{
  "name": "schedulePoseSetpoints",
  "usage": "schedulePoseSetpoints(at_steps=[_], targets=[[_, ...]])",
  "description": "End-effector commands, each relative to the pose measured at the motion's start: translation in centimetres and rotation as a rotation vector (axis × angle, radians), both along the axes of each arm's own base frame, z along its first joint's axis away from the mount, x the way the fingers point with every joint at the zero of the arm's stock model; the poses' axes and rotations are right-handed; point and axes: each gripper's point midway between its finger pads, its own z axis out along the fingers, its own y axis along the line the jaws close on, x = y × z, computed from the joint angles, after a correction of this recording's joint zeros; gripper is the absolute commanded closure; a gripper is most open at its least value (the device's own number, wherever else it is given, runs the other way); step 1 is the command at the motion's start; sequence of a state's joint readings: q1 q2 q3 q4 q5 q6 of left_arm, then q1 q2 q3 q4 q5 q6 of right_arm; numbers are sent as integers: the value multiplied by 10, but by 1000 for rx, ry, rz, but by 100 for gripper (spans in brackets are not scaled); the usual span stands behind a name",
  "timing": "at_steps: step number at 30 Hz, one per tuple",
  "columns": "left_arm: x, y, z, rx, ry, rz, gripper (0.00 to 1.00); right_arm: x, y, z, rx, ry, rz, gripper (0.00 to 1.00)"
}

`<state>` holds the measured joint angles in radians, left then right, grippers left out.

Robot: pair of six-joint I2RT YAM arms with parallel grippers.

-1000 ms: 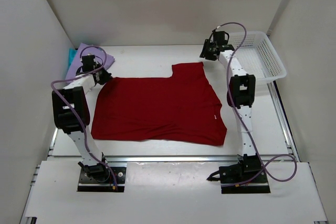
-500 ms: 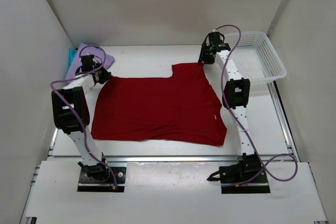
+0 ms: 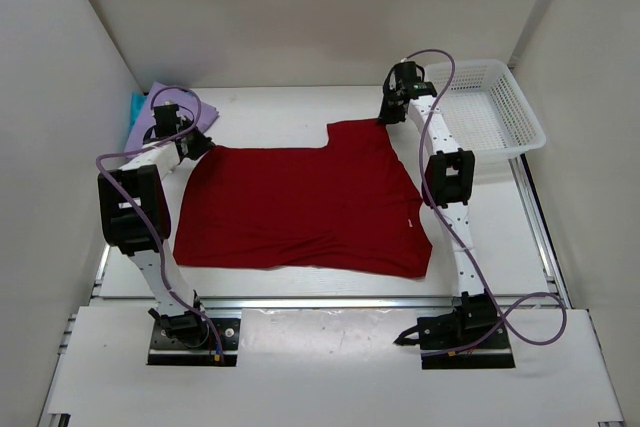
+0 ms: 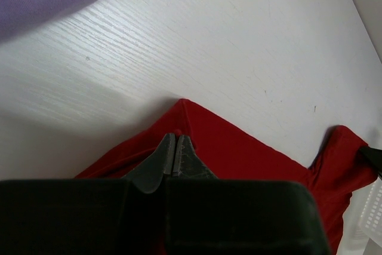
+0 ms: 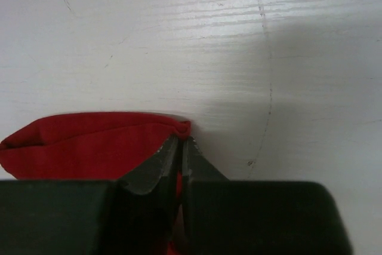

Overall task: Fold and stack the t-shirts
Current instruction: Grap the side of the flattened tshirt furthest away from the robot with both arms, then fold the other side of the tshirt into a rectangle

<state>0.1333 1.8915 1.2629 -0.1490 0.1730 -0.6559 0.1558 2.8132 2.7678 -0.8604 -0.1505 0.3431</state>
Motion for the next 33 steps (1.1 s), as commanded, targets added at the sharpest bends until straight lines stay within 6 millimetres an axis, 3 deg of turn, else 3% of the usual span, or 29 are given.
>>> schedulePoseSetpoints(at_steps=[1, 4, 6, 7, 9, 13, 15, 17, 18, 20, 22, 25, 26, 28, 30, 32, 33], targets=[[6, -3, 38, -12, -92, -11, 100, 19, -1, 69, 14, -161, -2, 100], [1, 2, 37, -39, -106, 16, 100, 18, -6, 108, 28, -221, 24, 100], [-3, 0, 41, -62, -141, 24, 100, 11, -9, 108, 29, -202, 54, 100], [-7, 0, 41, -70, -137, 36, 100, 10, -15, 118, 36, -215, 54, 100], [-8, -7, 42, -96, -146, 17, 100, 2, -22, 112, 38, -178, 62, 100], [-16, -12, 52, -113, -181, 4, 100, -12, -20, 140, 64, -192, 99, 100], [-18, -14, 62, -106, -201, -8, 100, -25, -10, 134, 65, -157, 141, 100], [-24, -16, 70, -95, -211, -30, 100, -45, 2, 149, 81, -148, 191, 100], [-24, -15, 72, -90, -214, -28, 100, -52, -2, 135, 69, -107, 195, 100], [-34, -14, 76, -93, -222, -29, 100, -72, 3, 137, 24, -85, 232, 100], [-43, -12, 80, -93, -234, -32, 100, -97, 8, 125, -30, -22, 253, 100], [-57, -10, 68, -122, -203, -28, 100, -119, 10, 121, -49, -24, 246, 100], [-61, -5, 64, -138, -192, -17, 100, -121, 10, 140, -37, -80, 247, 100], [-70, -2, 59, -163, -166, -23, 100, -145, 5, 127, -37, -38, 230, 100], [-79, 10, 55, -176, -150, 6, 100, -168, 2, 141, -60, -79, 229, 100], [-85, 18, 53, -223, -150, 44, 100, -187, -11, 126, -89, -63, 203, 100], [-88, 17, 53, -233, -158, 45, 100, -192, -11, 136, -85, -90, 201, 100]])
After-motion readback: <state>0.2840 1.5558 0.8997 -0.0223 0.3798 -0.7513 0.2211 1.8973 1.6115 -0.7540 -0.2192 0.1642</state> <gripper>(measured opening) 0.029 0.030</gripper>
